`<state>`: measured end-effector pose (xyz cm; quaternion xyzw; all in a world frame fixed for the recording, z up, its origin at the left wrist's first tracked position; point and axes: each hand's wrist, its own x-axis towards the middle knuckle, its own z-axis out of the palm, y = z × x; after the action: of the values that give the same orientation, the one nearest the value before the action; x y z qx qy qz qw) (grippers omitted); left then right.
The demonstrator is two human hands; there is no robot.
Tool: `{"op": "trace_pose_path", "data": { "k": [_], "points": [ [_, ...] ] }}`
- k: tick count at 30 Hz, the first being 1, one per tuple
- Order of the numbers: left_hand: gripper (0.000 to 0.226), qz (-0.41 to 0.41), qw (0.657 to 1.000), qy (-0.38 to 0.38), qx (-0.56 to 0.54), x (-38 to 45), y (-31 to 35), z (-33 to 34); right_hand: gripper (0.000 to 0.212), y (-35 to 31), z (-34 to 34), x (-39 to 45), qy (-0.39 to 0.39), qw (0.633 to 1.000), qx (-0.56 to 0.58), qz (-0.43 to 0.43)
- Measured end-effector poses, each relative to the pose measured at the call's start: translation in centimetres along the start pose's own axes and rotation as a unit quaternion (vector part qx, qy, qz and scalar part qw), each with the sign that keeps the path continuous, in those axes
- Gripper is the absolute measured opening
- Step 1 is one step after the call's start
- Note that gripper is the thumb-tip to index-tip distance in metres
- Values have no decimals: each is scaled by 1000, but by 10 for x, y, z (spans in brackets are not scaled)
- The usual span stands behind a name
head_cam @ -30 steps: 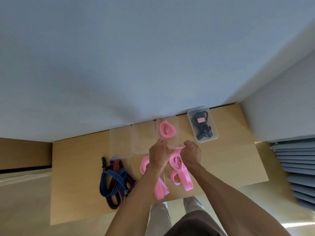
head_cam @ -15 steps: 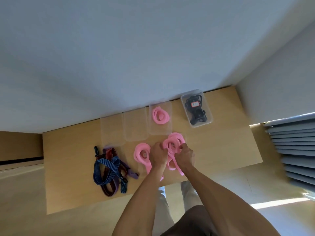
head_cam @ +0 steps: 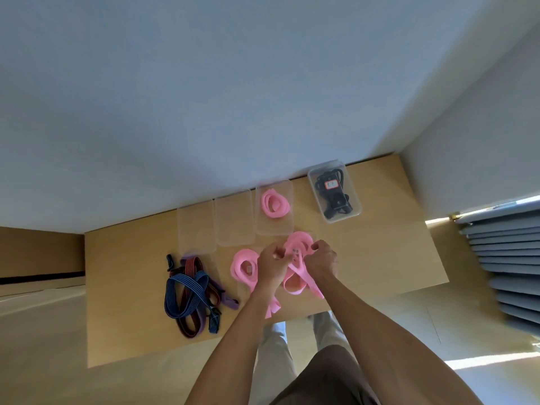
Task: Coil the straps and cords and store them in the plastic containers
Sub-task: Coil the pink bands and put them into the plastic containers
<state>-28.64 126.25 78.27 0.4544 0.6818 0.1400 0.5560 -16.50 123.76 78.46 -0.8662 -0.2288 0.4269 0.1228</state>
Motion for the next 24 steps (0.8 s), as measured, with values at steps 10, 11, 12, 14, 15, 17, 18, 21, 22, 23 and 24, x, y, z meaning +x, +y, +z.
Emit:
{"op": "trace_pose_path", "data": {
  "k": [10,11,12,14,15,17,18,21,22,23,24],
  "points": [
    [23,87,976,-10,200,8,9,0,22,-1,-1,4,-2,996,18,-90],
    [22,74,971,-5,225,12,7,1,22,0,2,6,7,997,26,-78],
    [21,60,967,1,248,15,4,3,19,2,6,9,14,997,28,-73],
    [18,44,963,8,265,19,-1,7,13,8,13,14,22,996,22,-79],
    [16,41,963,12,268,21,-3,9,12,11,15,16,26,996,18,-78],
    [14,30,962,28,269,23,-8,12,12,18,18,18,34,997,7,-70],
    [14,19,962,35,270,24,-10,13,12,21,19,19,38,997,3,-68],
    [20,13,959,38,282,24,-13,14,15,21,18,17,50,997,15,-60],
    [21,17,958,40,282,24,-13,15,16,19,17,17,50,997,23,-55],
    [18,22,958,42,283,22,-12,15,17,17,16,16,49,997,32,-50],
    [15,34,955,41,292,22,-12,16,18,15,14,15,46,997,40,-45]
  ]
}}
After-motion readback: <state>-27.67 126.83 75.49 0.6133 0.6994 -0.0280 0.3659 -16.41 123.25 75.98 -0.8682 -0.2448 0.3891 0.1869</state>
